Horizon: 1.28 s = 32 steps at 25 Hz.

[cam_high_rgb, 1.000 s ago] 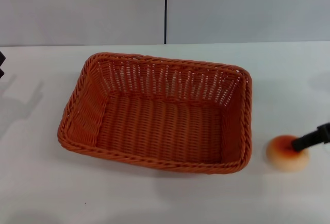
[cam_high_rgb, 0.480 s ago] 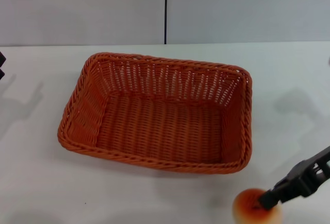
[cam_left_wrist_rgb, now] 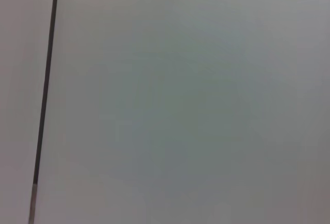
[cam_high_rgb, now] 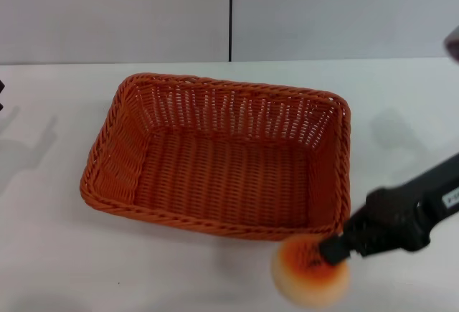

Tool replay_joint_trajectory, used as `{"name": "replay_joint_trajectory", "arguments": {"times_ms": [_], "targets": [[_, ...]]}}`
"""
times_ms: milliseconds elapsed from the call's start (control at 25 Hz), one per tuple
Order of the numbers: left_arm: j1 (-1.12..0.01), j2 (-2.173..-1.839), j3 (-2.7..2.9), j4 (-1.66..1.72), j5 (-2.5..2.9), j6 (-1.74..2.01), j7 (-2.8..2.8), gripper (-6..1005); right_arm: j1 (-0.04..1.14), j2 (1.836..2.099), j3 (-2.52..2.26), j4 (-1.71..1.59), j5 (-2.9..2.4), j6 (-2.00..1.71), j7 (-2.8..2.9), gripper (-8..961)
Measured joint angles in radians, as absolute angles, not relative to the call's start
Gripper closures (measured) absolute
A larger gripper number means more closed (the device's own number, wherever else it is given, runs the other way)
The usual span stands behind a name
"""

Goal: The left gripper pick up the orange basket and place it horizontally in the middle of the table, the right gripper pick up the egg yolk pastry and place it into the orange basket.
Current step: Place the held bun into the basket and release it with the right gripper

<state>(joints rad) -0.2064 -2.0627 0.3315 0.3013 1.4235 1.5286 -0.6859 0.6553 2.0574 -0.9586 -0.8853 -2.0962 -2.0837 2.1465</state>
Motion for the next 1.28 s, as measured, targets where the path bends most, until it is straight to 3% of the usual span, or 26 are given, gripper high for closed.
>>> {"name": "replay_joint_trajectory", "arguments": {"times_ms": [560, 1280], "targets": [[-0.21, -2.062, 0.331, 0.301, 1.424, 1.531, -0.684, 256, 0.645, 2.016, -0.691, -0.83, -2.036, -1.921, 1.872, 928], [-0.209, -2.063, 0.335, 0.288, 1.424, 1.529, -0.685, 256, 0.725, 2.042, -0.808, -0.681, -2.011, -1.606, 1.716, 834]]}}
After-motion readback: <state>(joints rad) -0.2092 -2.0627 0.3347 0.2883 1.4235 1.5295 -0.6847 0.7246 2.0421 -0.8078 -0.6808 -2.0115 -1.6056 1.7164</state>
